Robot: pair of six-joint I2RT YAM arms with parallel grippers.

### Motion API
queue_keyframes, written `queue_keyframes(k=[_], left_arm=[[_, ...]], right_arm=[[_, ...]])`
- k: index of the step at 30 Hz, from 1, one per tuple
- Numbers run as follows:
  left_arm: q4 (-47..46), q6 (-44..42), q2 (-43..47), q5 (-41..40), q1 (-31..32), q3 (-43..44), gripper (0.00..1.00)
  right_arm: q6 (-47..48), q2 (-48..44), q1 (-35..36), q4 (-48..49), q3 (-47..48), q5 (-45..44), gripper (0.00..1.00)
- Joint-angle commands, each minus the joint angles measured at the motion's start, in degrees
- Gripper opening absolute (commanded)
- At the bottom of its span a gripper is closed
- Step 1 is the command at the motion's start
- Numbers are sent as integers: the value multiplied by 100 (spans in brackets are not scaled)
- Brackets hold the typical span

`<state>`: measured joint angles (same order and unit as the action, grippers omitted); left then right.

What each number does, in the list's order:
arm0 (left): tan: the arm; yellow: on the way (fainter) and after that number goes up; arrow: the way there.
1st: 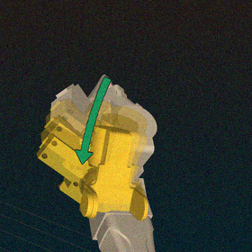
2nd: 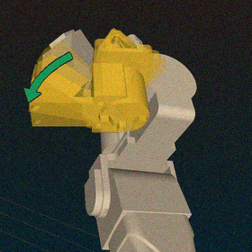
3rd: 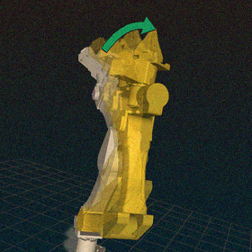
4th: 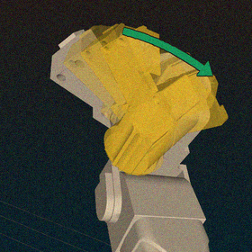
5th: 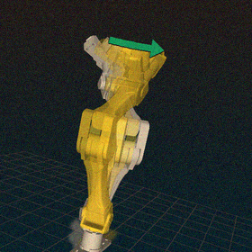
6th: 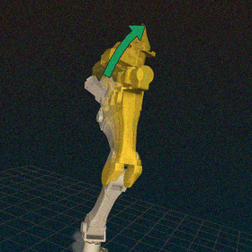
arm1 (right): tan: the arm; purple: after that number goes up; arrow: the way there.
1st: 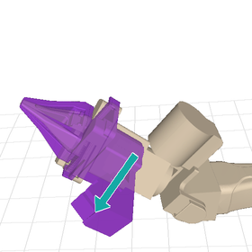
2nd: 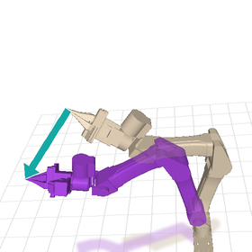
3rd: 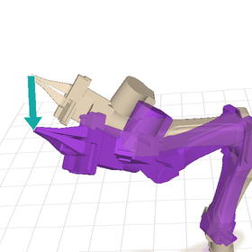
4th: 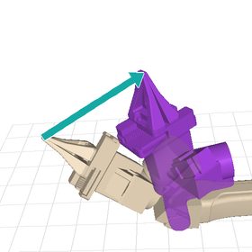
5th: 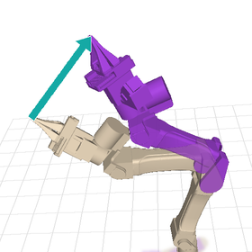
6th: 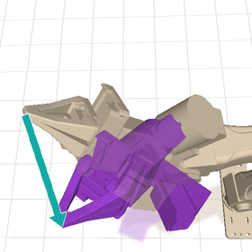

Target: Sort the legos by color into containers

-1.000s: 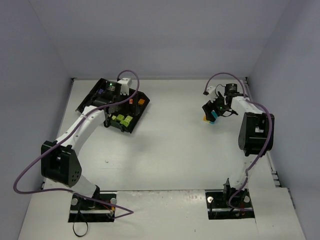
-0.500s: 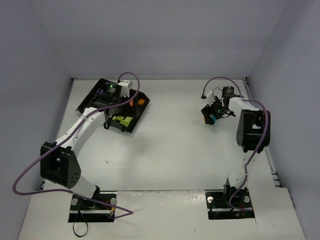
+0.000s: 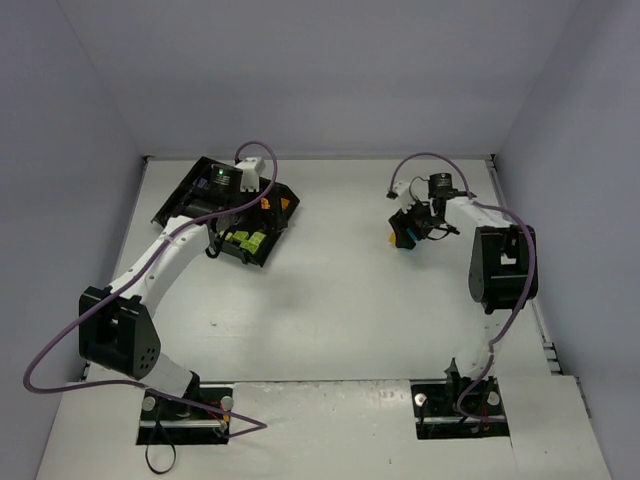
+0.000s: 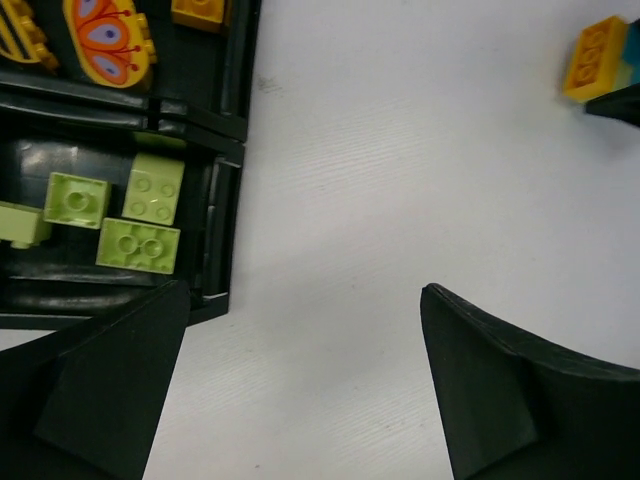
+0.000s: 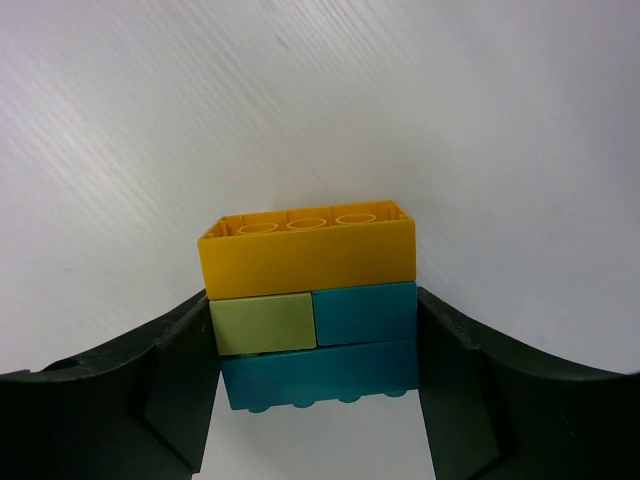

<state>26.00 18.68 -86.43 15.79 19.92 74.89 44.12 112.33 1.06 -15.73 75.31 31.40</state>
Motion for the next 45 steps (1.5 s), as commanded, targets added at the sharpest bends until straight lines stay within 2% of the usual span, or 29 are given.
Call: queue_keyframes(k=[1, 8, 12, 17, 22, 28, 33, 36, 37, 40, 41, 43, 44, 45], left_arm=[[-586, 460, 285, 668, 29, 386, 91], [-1184, 1374, 39, 1891, 29, 553, 91], [-1579, 1788, 109, 2217, 47, 474, 91], [-1633, 2017, 170, 2525, 178, 456, 91], [-1572, 1930, 136, 2569, 538, 491, 81], [-1361, 1833, -137, 2727, 881, 483, 73], [-1361, 1824, -207, 2841, 961, 456, 72], [-1352, 1780, -303, 2938, 987, 491, 65], [-1369, 1762, -321, 2947, 987, 491, 58], [-1483, 1762, -357, 3035, 1031, 491, 50], [-1501, 1771, -374, 3070, 1040, 500, 40], [-1536, 1771, -401, 3184, 1057, 509, 27], [-1545, 1771, -401, 3202, 1058, 500, 12], [-1597, 1762, -392, 3254, 1058, 483, 6]], right_arm=[[-316, -887, 806, 122, 45, 315, 0], [-562, -1968, 2072, 745, -498, 113, 0], [-1008, -2628, 2556, 1448, -1034, 95, 0], [-1362, -3322, 3232, 2292, -1510, -194, 0], [-1520, -3648, 3374, 2689, -1809, -283, 0], [-1406, -3885, 3357, 2785, -1914, -493, 0], [-1397, -3956, 3348, 2794, -1950, -486, 0], [-1415, -4017, 3348, 2829, -1985, -459, 0], [-1415, -4044, 3348, 2838, -2002, -459, 0], [-1432, -4070, 3339, 2856, -2029, -424, 0], [-1458, -4088, 3339, 2865, -2038, -415, 0], [-1467, -4123, 3339, 2891, -2064, -415, 0], [-1467, -4140, 3339, 2891, -2081, -433, 0], [-1467, -4149, 3331, 2891, -2099, -450, 0]])
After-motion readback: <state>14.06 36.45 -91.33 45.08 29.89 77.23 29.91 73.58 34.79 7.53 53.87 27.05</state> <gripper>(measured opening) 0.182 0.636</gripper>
